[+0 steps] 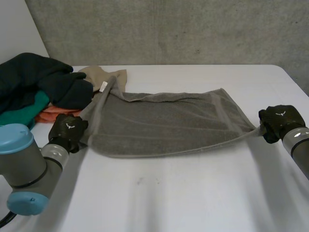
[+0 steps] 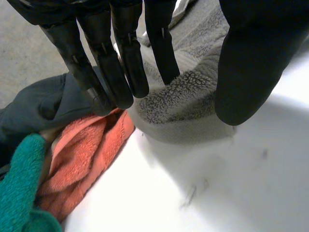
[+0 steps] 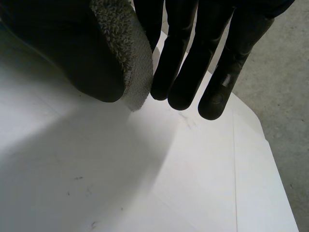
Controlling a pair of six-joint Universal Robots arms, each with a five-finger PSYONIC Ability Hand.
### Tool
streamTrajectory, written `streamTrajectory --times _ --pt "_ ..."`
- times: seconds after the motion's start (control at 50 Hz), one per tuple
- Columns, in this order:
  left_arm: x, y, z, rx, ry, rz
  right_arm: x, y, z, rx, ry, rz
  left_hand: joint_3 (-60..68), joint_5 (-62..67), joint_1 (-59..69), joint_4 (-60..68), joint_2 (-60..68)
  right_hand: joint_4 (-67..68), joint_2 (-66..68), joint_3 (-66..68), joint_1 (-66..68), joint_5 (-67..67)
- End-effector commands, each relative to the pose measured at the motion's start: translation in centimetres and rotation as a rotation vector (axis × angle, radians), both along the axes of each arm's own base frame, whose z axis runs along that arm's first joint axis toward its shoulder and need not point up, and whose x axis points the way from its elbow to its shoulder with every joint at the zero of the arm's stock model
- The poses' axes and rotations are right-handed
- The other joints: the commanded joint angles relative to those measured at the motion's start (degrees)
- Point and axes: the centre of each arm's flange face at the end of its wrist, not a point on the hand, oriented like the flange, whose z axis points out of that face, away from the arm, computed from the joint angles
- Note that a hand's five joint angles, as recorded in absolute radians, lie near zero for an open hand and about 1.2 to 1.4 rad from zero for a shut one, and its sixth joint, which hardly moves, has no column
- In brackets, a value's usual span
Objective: Fold the laundry.
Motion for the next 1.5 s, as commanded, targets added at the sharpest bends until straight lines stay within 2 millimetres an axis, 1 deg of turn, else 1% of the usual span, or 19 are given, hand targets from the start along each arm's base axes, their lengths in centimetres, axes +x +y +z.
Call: streamTrajectory --times 0.02,0.18,0.26,0.32,0.36,0.4,0.48,0.58,0.68,0.8,0.88,1.02,1.1,1.12,1.2,1.26,1.28,1.36,1.5 --pt "-0.5 0.3 0.2 0.022 0.030 -0.065 0.0 0.1 -0.1 0.005 -0.003 -0.001 4.86 4.97 5.37 5.01 4.93 11.77 12.89 12.02 23.64 13.20" --pt "-0.3 -1.0 0.4 0.021 0.058 -0.064 0.1 0.1 -0.1 0.003 -0.001 0.003 4.35 4.46 4.86 4.50 4.42 11.77 12.89 12.02 23.64 13.20" --pt "-0.3 -1.6 -0.3 0.030 0.053 -0.060 0.0 0.1 -0.1 0.004 -0.001 0.003 5.69 5.80 6.20 5.84 5.76 11.77 12.89 12.02 23.64 13.20" --pt "-0.4 -2.1 -0.5 0.029 0.054 -0.065 0.1 0.1 -0.1 0.004 -0.001 0.003 17.42 17.53 17.93 17.57 17.49 11.77 12.89 12.02 23.64 13.20" --pt "-0.5 -2.4 -0.3 0.019 0.053 -0.064 0.0 0.1 -0.1 0.002 0.003 0.001 37.35 37.46 37.86 37.50 37.42 11.77 12.89 12.02 23.64 13.20" --pt "-0.4 -2.4 -0.3 0.022 0.052 -0.062 0.0 0.1 0.0 0.002 0.005 0.000 37.47 37.58 37.98 37.62 37.54 11.77 12.89 12.02 23.64 13.20" --pt "-0.5 -0.8 0.2 0.094 0.033 -0.073 -0.1 0.3 1.0 -0.008 0.029 0.010 37.47 37.58 37.98 37.62 37.54 11.77 12.89 12.02 23.64 13.20" --pt "0.1 2.0 3.8 0.190 0.018 -0.071 -0.1 1.9 2.8 0.034 0.121 0.069 37.47 37.58 37.98 37.62 37.54 11.77 12.89 12.02 23.64 13.20" --pt "1.3 5.4 6.4 0.319 -0.059 -0.059 -2.3 3.9 4.3 0.149 0.299 0.125 37.47 37.58 37.98 37.62 37.54 11.77 12.89 12.02 23.64 13.20" --pt "3.1 8.5 7.3 0.463 -0.192 -0.063 -4.4 6.7 5.3 0.330 0.418 0.171 37.47 37.58 37.98 37.62 37.54 11.77 12.89 12.02 23.64 13.20" --pt "2.9 8.9 7.2 0.469 -0.211 -0.090 -4.3 6.9 5.4 0.329 0.399 0.186 37.47 37.58 37.98 37.62 37.54 11.77 12.89 12.02 23.64 13.20" --pt "1.6 6.2 5.5 0.395 -0.163 -0.089 -4.2 5.0 5.0 0.222 0.354 0.153 37.47 37.58 37.98 37.62 37.54 11.77 12.89 12.02 23.64 13.20" --pt "0.0 4.4 5.5 0.348 -0.119 -0.105 -4.0 2.5 3.3 0.181 0.313 0.122 37.47 37.58 37.98 37.62 37.54 11.77 12.89 12.02 23.64 13.20" --pt "-0.4 3.4 5.5 0.331 -0.102 -0.103 -3.3 1.5 3.1 0.151 0.296 0.126 37.47 37.58 37.98 37.62 37.54 11.77 12.89 12.02 23.64 13.20" --pt "-1.3 0.8 5.5 0.291 -0.049 -0.094 -1.3 -0.3 2.6 0.110 0.262 0.147 37.47 37.58 37.98 37.62 37.54 11.77 12.89 12.02 23.64 13.20" --pt "-1.7 -0.9 5.6 0.264 -0.021 -0.083 -0.8 -1.8 2.3 0.095 0.257 0.133 37.47 37.58 37.98 37.62 37.54 11.77 12.89 12.02 23.64 13.20" --pt "-2.0 -2.1 5.6 0.247 -0.005 -0.070 -0.7 -3.1 1.9 0.085 0.260 0.113 37.47 37.58 37.98 37.62 37.54 11.77 12.89 12.02 23.64 13.20" --pt "-2.7 -4.3 5.6 0.202 -0.002 -0.027 0.3 -5.6 0.8 0.049 0.277 0.103 37.47 37.58 37.98 37.62 37.54 11.77 12.89 12.02 23.64 13.20" --pt "-3.6 -7.4 4.8 0.084 -0.015 0.053 1.7 -8.9 -0.9 -0.034 0.302 0.072 37.47 37.58 37.98 37.62 37.54 11.77 12.89 12.02 23.64 13.20"
